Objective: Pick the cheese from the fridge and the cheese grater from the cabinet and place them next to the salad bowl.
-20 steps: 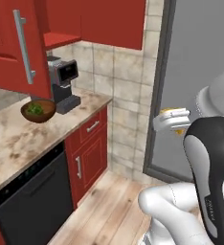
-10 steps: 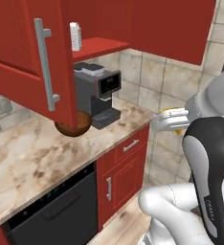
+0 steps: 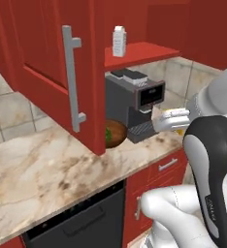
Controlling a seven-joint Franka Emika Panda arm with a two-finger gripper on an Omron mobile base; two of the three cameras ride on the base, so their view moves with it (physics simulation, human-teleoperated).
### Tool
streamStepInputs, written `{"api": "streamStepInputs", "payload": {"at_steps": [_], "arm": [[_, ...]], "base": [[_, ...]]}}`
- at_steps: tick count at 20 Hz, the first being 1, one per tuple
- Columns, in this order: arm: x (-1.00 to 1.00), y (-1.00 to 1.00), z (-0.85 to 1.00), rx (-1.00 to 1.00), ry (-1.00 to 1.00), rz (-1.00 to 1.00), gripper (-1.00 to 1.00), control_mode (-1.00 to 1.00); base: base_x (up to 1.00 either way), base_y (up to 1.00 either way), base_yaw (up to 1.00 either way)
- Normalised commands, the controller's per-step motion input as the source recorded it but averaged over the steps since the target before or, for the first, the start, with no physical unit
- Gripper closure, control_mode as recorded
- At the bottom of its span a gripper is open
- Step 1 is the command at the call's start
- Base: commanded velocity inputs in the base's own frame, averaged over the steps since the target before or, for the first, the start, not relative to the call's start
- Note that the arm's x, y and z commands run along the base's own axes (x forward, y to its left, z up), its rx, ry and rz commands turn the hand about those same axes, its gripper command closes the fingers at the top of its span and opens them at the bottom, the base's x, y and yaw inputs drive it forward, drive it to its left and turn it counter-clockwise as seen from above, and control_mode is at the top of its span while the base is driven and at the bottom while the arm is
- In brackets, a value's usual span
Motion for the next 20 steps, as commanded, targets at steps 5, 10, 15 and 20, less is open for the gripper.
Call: {"api": "streamStepInputs", "payload": {"at_steps": [5, 10, 15, 20], "arm": [[0.00, 0.00, 0.00, 0.00, 0.00, 0.00, 1.00, 1.00], [0.00, 0.00, 0.00, 0.00, 0.00, 0.00, 1.00, 1.00], [0.00, 0.00, 0.00, 0.00, 0.00, 0.00, 1.00, 1.00], [0.00, 0.00, 0.00, 0.00, 0.00, 0.00, 1.00, 1.00]], "base": [[0.02, -0.11, 0.47], [0.48, -0.35, 0.50], [0.64, -0.32, 0.30], [0.33, -0.36, 0.04]]}}
